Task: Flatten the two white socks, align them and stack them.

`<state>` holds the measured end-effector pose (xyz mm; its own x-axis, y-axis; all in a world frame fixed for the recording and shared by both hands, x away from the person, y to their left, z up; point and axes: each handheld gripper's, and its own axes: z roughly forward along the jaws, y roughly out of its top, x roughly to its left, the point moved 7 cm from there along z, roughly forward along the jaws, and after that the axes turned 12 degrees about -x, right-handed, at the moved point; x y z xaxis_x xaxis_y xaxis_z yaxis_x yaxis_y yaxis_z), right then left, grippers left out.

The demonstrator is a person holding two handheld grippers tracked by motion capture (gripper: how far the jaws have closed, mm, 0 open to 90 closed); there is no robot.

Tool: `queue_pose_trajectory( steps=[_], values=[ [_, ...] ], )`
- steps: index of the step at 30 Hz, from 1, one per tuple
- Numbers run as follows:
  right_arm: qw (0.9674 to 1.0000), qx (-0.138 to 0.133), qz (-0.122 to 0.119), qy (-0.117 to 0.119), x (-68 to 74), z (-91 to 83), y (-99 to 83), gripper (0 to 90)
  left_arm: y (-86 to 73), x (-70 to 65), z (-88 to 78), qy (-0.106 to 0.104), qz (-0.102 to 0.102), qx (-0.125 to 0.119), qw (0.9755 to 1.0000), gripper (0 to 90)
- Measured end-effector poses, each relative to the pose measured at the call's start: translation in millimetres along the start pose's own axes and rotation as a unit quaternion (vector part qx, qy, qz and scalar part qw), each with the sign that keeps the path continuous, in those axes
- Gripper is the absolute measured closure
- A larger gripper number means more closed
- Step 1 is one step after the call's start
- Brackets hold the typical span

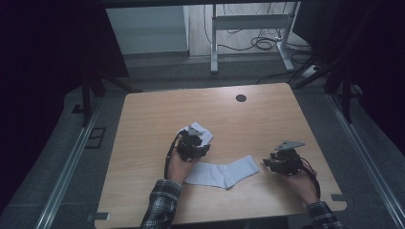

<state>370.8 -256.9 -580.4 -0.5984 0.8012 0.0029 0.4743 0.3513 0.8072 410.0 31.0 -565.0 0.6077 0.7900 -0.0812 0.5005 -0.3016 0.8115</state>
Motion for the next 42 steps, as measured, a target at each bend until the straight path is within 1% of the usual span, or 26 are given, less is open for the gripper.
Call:
queue_pose_trajectory(
  steps=[2, 4, 5, 6, 7, 8, 9, 11, 12, 15, 16, 19, 21, 23, 25, 27, 28, 30, 32, 33, 36, 37, 39, 40, 41, 42],
  values=[
    [1.0, -0.001, 0.001, 0.001, 0.3, 0.0, -0.5, 54.1, -4.7, 1.3, 7.4, 0.014, 0.016, 0.012, 0.9997, 55.7],
    [1.0, -0.002, 0.0, 0.001, 0.4, 0.1, -0.5, 53.6, -9.8, 2.3, 12.5, 0.027, 0.031, 0.024, 0.9989, 55.7],
    [1.0, -0.002, 0.0, 0.002, 0.7, 0.2, -0.6, 53.3, -12.0, 2.7, 14.0, 0.033, 0.036, 0.027, 0.9984, 57.0],
    [1.0, -0.002, 0.0, 0.003, 1.0, 0.4, -0.5, 52.7, -12.8, 3.4, 14.3, 0.041, 0.041, 0.024, 0.9981, 60.5],
    [1.0, -0.003, -0.001, 0.004, 1.2, 0.5, -0.5, 52.4, -13.0, 4.6, 13.6, 0.047, 0.04, 0.023, 0.9978, 64.9],
    [1.0, -0.003, -0.001, 0.004, 1.5, 0.6, -0.5, 52.3, -12.9, 4.9, 13.1, 0.047, 0.034, 0.022, 0.9981, 71.1],
    [1.0, -0.004, -0.001, 0.004, 1.5, 0.7, -0.4, 52.2, -12.5, 5.7, 11.8, 0.041, 0.021, 0.021, 0.9987, 76.1],
    [1.0, -0.003, -0.001, 0.004, 1.7, 0.7, -0.4, 52.1, -10.6, 6.3, 8.7, 0.03, 0.006, 0.018, 0.9994, 85.2],
    [1.0, -0.004, -0.001, 0.004, 1.9, 0.9, -0.4, 52.1, -8.9, 6.5, 6.7, 0.028, 0.002, 0.015, 0.9995, 86.1],
    [1.0, -0.004, -0.002, 0.004, 2.3, 0.9, -0.4, 52.0, 0.8, 4.9, -2.1, 0.019, -0.011, -0.006, 0.9997, 86.3],
    [1.0, -0.004, -0.002, 0.004, 2.3, 0.9, -0.4, 51.9, 7.2, 3.3, -7.1, 0.012, -0.019, -0.017, 0.9996, 86.3],
    [1.0, -0.005, -0.002, 0.004, 2.3, 1.1, -0.3, 51.9, 26.6, -1.5, -22.2, 0.003, -0.017, -0.044, 0.9989, 86.3],
    [1.0, -0.004, -0.002, 0.005, 2.3, 1.0, -0.5, 51.9, 39.8, -4.2, -32.5, -0.003, -0.016, -0.063, 0.9979, 86.3],
    [1.0, -0.005, -0.001, 0.005, 2.5, 1.0, -0.5, 51.7, 56.1, -5.8, -46.8, -0.008, -0.02, -0.087, 0.9959, 86.2],
    [1.0, -0.005, -0.001, 0.005, 2.6, 1.0, -0.5, 51.5, 67.4, -5.1, -57.2, -0.008, -0.023, -0.103, 0.9944, 86.2],
    [1.0, -0.006, -0.002, 0.005, 2.5, 1.2, -0.5, 51.3, 72.8, -3.1, -62.5, -0.005, -0.023, -0.111, 0.9936, 86.2],
    [1.0, -0.005, -0.001, 0.006, 2.6, 1.2, -0.5, 51.2, 73.0, -1.5, -63.2, -0.005, -0.026, -0.109, 0.9937, 86.2],
    [1.0, -0.007, -0.002, 0.005, 2.8, 1.7, -0.4, 51.0, 68.1, 0.3, -58.5, -0.001, -0.03, -0.101, 0.9944, 86.1],
    [1.0, -0.007, -0.002, 0.006, 3.1, 1.8, -0.3, 50.8, 59.5, 1.5, -50.2, 0.0, -0.032, -0.087, 0.9957, 86.0],
    [1.0, -0.007, -0.002, 0.006, 3.2, 1.8, -0.3, 50.6, 52.4, 1.4, -43.0, -0.002, -0.037, -0.079, 0.9962, 86.0],
    [1.0, -0.007, -0.001, 0.006, 3.6, 1.7, -0.5, 50.2, 33.7, -1.1, -25.3, -0.009, -0.038, -0.048, 0.9981, 86.1],
    [0.9999, -0.008, -0.001, 0.006, 3.6, 1.6, -0.5, 50.1, 27.8, -2.6, -20.2, -0.01, -0.034, -0.038, 0.9987, 86.0],
    [0.9999, -0.008, -0.001, 0.007, 3.5, 1.8, -0.5, 49.9, 17.4, -6.7, -12.3, -0.018, -0.032, -0.02, 0.9991, 86.0],
    [0.9999, -0.009, -0.002, 0.007, 3.5, 1.8, -0.5, 49.7, 14.1, -8.2, -10.0, -0.021, -0.032, -0.016, 0.9991, 85.9],
    [0.9999, -0.009, -0.002, 0.007, 3.5, 1.8, -0.5, 49.5, 8.8, -10.5, -7.2, -0.027, -0.029, -0.004, 0.9992, 85.7],
    [0.9999, -0.009, -0.001, 0.007, 3.7, 1.8, -0.5, 49.3, 5.5, -12.4, -5.5, -0.031, -0.027, 0.002, 0.9991, 85.2]
  ],
)
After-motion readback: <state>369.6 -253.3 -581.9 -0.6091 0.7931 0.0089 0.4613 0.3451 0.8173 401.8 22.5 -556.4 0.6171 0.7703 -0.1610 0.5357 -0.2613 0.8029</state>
